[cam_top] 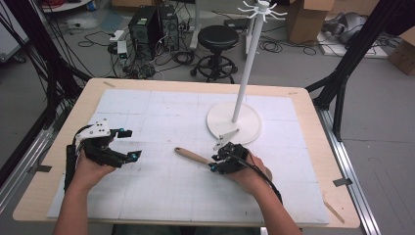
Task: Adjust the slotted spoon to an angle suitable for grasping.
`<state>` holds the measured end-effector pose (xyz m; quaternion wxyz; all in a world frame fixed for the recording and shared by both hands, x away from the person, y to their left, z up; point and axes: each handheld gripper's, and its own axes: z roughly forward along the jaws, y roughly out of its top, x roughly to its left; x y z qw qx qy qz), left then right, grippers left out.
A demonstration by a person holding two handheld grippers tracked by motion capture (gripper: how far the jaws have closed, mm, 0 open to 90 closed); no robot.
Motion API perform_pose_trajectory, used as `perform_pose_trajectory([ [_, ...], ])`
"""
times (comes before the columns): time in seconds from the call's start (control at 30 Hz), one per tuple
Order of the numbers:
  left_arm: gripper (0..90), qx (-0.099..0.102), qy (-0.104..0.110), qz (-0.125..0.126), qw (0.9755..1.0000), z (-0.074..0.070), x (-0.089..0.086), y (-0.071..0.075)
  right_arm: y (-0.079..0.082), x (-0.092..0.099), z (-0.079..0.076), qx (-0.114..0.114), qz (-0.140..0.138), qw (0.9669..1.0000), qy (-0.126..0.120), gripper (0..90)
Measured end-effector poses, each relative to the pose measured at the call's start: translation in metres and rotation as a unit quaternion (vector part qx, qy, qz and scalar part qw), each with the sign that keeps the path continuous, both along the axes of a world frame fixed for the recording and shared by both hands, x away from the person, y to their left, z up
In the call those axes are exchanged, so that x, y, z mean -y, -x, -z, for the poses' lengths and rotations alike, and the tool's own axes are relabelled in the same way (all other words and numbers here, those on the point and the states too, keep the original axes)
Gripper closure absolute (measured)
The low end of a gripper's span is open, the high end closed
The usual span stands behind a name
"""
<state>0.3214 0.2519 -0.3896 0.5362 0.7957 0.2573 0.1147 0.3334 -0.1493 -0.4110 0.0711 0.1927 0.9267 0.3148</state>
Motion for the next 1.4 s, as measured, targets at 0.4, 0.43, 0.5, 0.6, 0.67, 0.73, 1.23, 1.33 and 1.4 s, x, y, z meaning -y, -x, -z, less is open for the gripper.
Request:
perform_pose_trajectory([
  [0.4, 10.5, 0.007, 0.015, 0.0, 0.9999, -0.001, -0.002, 0.0, 0.012, 0.024, -0.037, 0.052, 0.032, 0.9905, -0.123, 41.0],
  [0.43, 10.3, 0.006, 0.017, -0.001, 0.9998, -0.001, -0.002, 0.001, 0.013, 0.028, -0.04, 0.061, 0.034, 0.9892, -0.129, 39.7],
  [0.5, 10.0, 0.007, 0.021, 0.001, 0.9998, -0.002, -0.001, 0.001, 0.016, 0.034, -0.044, 0.07, 0.044, 0.9868, -0.139, 38.5],
  [0.6, 10.0, 0.006, 0.027, -0.001, 0.9996, -0.002, 0.0, 0.001, 0.02, 0.044, -0.048, 0.084, 0.051, 0.9822, -0.16, 36.2],
  [0.67, 9.9, 0.006, 0.027, -0.001, 0.9996, -0.002, 0.0, 0.002, 0.021, 0.049, -0.049, 0.088, 0.055, 0.9808, -0.165, 34.4],
  [0.73, 9.8, 0.007, 0.027, -0.002, 0.9996, -0.001, 0.0, 0.002, 0.021, 0.051, -0.049, 0.093, 0.062, 0.9791, -0.17, 32.2],
  [1.23, 9.2, 0.008, 0.018, -0.005, 0.9998, 0.001, 0.0, 0.001, 0.016, 0.058, -0.052, 0.099, 0.075, 0.9677, -0.219, 19.9],
  [1.33, 9.1, 0.01, 0.013, -0.004, 0.9999, 0.0, 0.0, 0.002, 0.015, 0.057, -0.051, 0.096, 0.077, 0.9687, -0.216, 18.7],
  [1.4, 9.1, 0.009, 0.015, -0.005, 0.9998, 0.0, 0.0, 0.003, 0.014, 0.055, -0.05, 0.095, 0.077, 0.9693, -0.213, 17.7],
])
